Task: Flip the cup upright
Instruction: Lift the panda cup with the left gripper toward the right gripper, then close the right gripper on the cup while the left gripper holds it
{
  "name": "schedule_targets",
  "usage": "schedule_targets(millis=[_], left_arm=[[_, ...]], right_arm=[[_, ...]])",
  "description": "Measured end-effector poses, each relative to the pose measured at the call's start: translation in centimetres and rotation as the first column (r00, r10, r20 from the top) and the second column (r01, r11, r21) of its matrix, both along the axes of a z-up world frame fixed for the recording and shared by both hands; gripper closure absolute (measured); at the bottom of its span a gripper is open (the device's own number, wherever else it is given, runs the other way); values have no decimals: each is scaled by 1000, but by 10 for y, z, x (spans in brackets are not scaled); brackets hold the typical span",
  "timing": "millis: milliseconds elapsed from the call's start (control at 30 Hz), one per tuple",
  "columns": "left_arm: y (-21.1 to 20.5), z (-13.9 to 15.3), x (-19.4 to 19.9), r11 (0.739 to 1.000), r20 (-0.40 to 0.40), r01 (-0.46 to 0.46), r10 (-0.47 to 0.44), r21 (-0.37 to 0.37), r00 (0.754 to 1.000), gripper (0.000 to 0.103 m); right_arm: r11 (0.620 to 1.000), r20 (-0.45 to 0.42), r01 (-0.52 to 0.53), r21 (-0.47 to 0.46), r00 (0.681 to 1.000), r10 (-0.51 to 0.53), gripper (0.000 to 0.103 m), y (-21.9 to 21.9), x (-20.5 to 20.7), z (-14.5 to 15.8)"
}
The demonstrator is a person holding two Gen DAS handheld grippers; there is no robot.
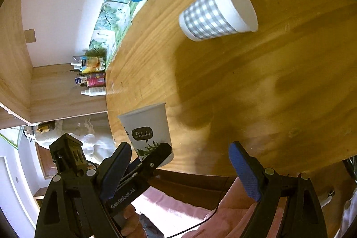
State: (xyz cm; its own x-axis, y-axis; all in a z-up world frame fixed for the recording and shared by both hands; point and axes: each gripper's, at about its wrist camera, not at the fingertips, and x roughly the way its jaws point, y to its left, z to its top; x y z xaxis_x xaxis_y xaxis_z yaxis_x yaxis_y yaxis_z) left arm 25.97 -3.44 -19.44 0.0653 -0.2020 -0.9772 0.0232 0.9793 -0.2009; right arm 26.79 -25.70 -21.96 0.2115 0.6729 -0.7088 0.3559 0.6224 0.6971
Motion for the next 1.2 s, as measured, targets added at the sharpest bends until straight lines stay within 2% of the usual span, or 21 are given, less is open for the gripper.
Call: schedule_targets(millis=[200, 333, 567, 967, 1200], left_arm=[[-10, -9, -6, 1000, -23, -8, 8, -27, 1000, 36], [-11, -18, -7, 996, -71, -46, 41, -72, 997, 36], [-11, -24, -11, 996, -81, -54, 48, -73, 996, 36], [-10, -46, -6, 993, -152, -50, 33, -109, 988, 35], [-10, -50, -5, 991, -165, -23, 1, -135, 986, 35]], right_arm=[[999, -42, -1, 32, 999, 3, 13, -10, -4, -18], [999, -54, -8, 53, 998, 10, 13, -15, -4, -24], [998, -57, -37, 44, 998, 40, 13, -18, -2, -31], [992, -87, -92, 81, 991, 99, 13, -4, 8, -46], [990, -105, -119, 75, 986, 127, 13, 4, 12, -52]])
